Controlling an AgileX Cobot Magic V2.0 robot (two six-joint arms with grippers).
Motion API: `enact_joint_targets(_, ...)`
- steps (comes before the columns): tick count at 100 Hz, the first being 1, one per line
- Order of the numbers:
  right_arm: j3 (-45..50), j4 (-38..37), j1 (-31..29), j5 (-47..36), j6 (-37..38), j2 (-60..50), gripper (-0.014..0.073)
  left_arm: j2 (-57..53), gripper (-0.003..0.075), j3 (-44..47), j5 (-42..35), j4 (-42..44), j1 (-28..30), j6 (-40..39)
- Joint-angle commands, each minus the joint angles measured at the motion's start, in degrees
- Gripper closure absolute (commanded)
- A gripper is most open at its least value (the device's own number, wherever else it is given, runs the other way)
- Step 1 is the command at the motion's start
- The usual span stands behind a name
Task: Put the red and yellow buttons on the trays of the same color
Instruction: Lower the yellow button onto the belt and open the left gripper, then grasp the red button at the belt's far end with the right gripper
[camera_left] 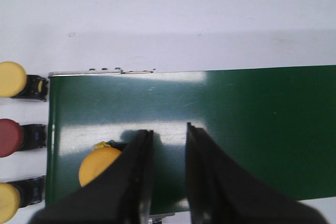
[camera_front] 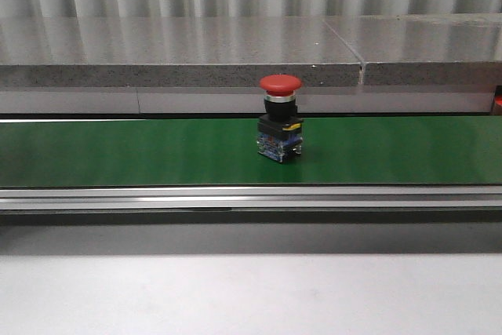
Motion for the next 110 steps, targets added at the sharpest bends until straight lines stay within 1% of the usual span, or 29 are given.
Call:
enact_joint_targets(1, -1.13, -0.53, -0.31, -4.33, -0.48, -1.22, 0.0660, -4.88, 0.0705, 1.06, -4.74, -0.89, -1.81, 0.10)
enact_joint_targets(5, -1.13, -0.53, -0.31, -4.33, -0.48, -1.22, 0.0660, -6.60, 0.0741, 2.62, -5.63, -0.89, -2.23, 0.10)
enact_joint_targets(22, -1.13, -0.53, -0.31, -4.33, -0.48, -1.22, 0.0660, -14.03, 0.0741, 8.93, -8.72, -0.89, -4.51, 0.10)
enact_joint_targets(46, -1.13, -0.66, -0.31, -4.26, -0.53, -1.22, 0.0660, -26.40, 0.0741, 19.70, -12.80, -0.89, -6.18, 0.10)
enact_joint_targets(76, -2.15, -0.65, -0.19, -4.37, -0.53, -0.89, 0.0660, -44.08, 0.0741, 32.68, -13.71, -0.89, -6.18, 0.10)
enact_joint_targets(84, -4.60, -0.65, -0.19, -2.47, -0.53, 0.14, 0.0660, -48.85, 0.0741, 35.36, -13.64, -0.89, -6.18, 0.10)
enact_joint_targets(91, -7.77, -0.65, -0.19, 0.88, -0.53, 2.23, 0.0660, -52.23, 0.0741, 37.41, -13.04, -0.89, -6.18, 0.10)
enact_joint_targets(110, -18.01, -0.65, -0.19, 10.90, -0.53, 12.38, 0.0660, -58.03, 0.0741, 38.76, -8.14, -0.89, -6.18, 0.10)
